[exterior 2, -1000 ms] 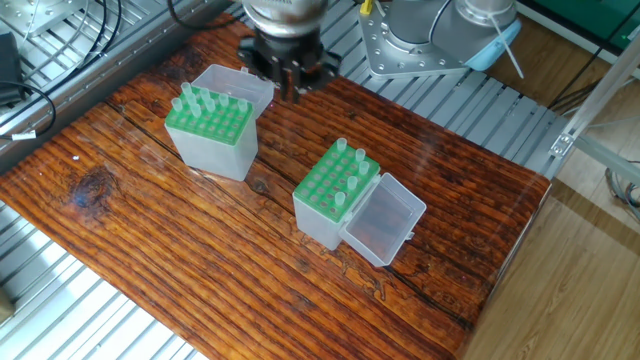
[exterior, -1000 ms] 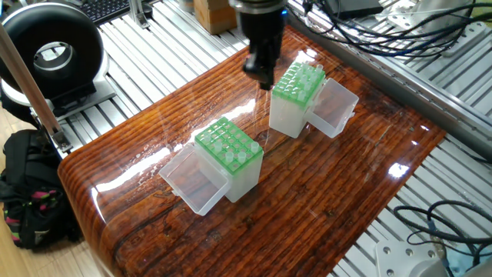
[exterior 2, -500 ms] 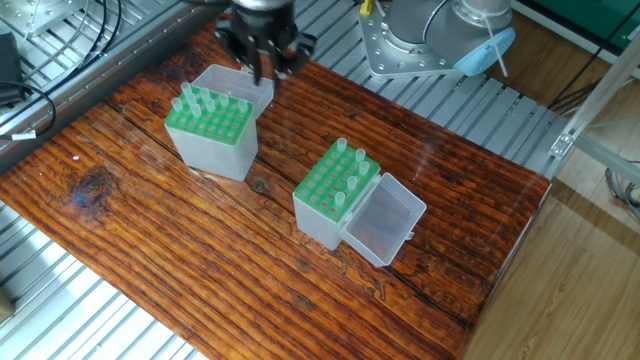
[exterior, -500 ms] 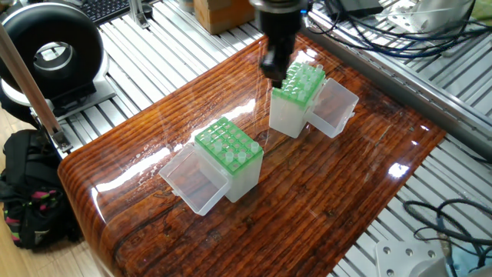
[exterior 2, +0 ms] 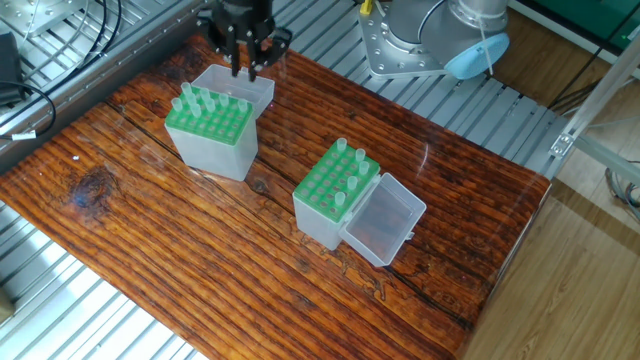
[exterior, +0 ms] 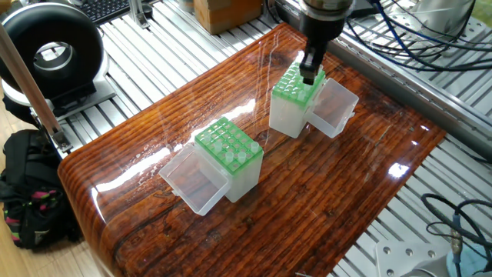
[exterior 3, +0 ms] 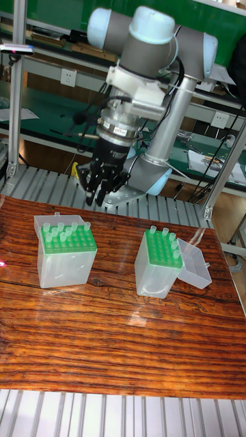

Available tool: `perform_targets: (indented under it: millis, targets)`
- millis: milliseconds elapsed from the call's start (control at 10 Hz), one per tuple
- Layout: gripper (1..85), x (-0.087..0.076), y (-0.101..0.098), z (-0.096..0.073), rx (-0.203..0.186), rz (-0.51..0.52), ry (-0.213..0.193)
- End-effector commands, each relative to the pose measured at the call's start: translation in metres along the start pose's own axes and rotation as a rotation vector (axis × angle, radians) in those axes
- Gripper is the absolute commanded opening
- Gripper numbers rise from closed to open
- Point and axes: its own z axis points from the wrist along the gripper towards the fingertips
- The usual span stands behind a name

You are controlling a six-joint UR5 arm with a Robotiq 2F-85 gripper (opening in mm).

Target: Transfer all large pipette tips from one holder to another

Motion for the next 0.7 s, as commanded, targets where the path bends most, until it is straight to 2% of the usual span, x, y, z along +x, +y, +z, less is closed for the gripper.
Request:
perform_targets:
  millis: [0, 200, 300, 500, 600]
  targets:
    - [29.0, -0.024, -0.008, 0.012, -0.025, 0.034, -0.023]
    - [29.0, -0.025, 0.005, 0.022, -0.065, 0.068, -0.001]
    - [29.7, -0.027, 0.008, 0.029, -0.077, 0.072, -0.003]
    - [30.0, -0.022, 0.002, 0.035, -0.055, 0.061, 0.014]
    - [30.0, -0.016, 0.004, 0.037, -0.061, 0.058, 0.025]
